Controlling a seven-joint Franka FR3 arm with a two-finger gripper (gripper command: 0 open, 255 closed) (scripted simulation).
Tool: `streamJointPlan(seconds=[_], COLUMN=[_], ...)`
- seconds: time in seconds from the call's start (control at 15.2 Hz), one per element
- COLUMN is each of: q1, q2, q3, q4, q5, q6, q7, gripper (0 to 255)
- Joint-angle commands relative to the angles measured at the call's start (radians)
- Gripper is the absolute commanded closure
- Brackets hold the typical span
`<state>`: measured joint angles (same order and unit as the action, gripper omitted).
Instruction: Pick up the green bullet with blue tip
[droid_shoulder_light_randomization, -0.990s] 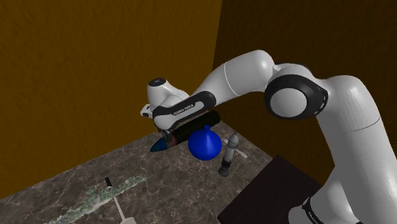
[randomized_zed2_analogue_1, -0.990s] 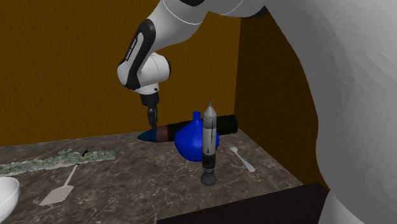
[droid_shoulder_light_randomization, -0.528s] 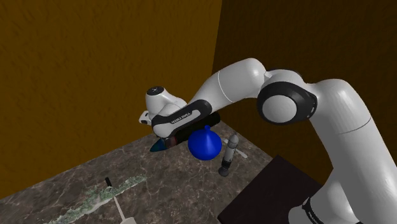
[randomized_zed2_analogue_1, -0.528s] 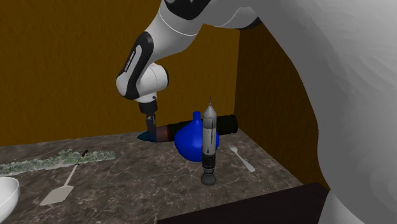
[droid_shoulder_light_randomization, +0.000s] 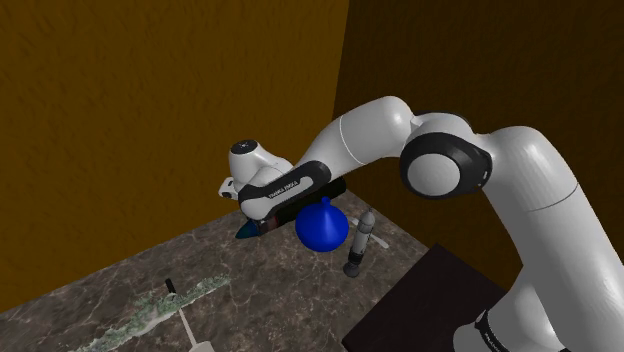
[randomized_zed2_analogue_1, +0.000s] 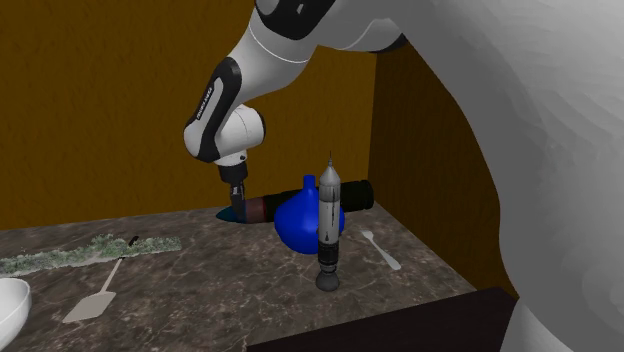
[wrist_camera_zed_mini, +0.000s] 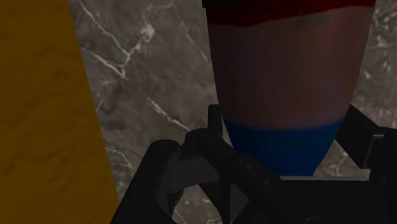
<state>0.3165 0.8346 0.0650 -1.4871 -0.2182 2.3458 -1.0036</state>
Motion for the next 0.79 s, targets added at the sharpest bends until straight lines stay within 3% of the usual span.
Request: streamJointPlan(seconds=[0.0,0.73], q1=[0.000,-0.004], q2=[0.001,-0.063], q3=[0.000,0.007], q4=[0.000,-0.011], q5=[0.000,0.008], q6=[0.000,-0.053], q7=[0.000,-0.010], gripper=[255,255])
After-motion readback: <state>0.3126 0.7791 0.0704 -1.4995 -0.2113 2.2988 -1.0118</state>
